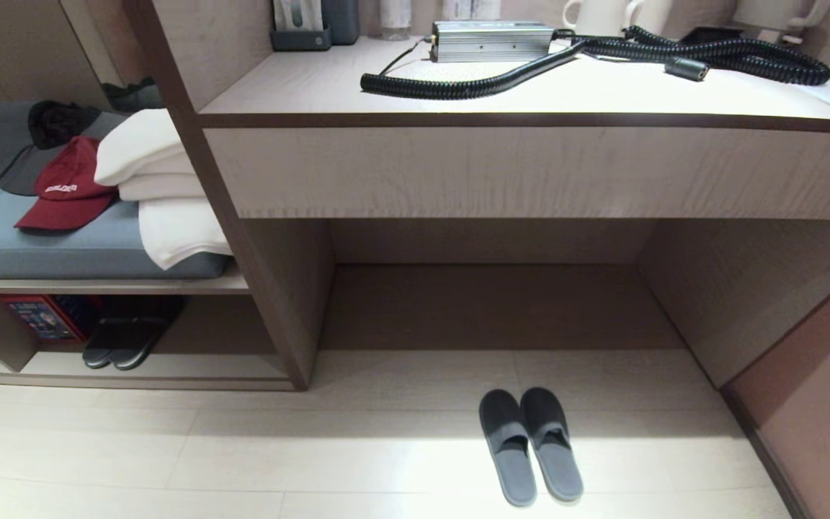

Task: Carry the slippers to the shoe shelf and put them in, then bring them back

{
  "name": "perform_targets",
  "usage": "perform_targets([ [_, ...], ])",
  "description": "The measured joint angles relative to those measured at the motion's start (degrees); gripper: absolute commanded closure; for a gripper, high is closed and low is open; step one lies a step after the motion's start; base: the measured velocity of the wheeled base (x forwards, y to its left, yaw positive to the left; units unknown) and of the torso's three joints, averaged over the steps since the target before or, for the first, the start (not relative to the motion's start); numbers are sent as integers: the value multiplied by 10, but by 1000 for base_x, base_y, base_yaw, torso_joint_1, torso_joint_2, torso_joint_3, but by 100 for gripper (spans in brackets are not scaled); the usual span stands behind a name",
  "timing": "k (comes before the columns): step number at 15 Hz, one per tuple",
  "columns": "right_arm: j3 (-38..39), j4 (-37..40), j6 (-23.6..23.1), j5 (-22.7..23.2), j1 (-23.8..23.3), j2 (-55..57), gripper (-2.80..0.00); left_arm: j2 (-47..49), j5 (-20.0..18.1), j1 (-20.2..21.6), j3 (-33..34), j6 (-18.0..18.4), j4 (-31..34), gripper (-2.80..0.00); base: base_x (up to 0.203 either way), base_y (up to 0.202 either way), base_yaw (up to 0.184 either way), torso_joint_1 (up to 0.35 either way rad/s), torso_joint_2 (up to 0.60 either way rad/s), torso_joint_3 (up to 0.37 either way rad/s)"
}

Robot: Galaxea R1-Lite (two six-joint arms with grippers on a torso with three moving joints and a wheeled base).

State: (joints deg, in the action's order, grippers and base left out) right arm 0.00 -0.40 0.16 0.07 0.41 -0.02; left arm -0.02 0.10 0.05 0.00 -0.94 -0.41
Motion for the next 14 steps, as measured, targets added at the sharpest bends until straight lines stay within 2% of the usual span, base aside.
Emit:
perform_targets([
  [14,0,0,0,0,0,0,0,0,0,0,0,0,0,0,0,0,0,2,3,204],
])
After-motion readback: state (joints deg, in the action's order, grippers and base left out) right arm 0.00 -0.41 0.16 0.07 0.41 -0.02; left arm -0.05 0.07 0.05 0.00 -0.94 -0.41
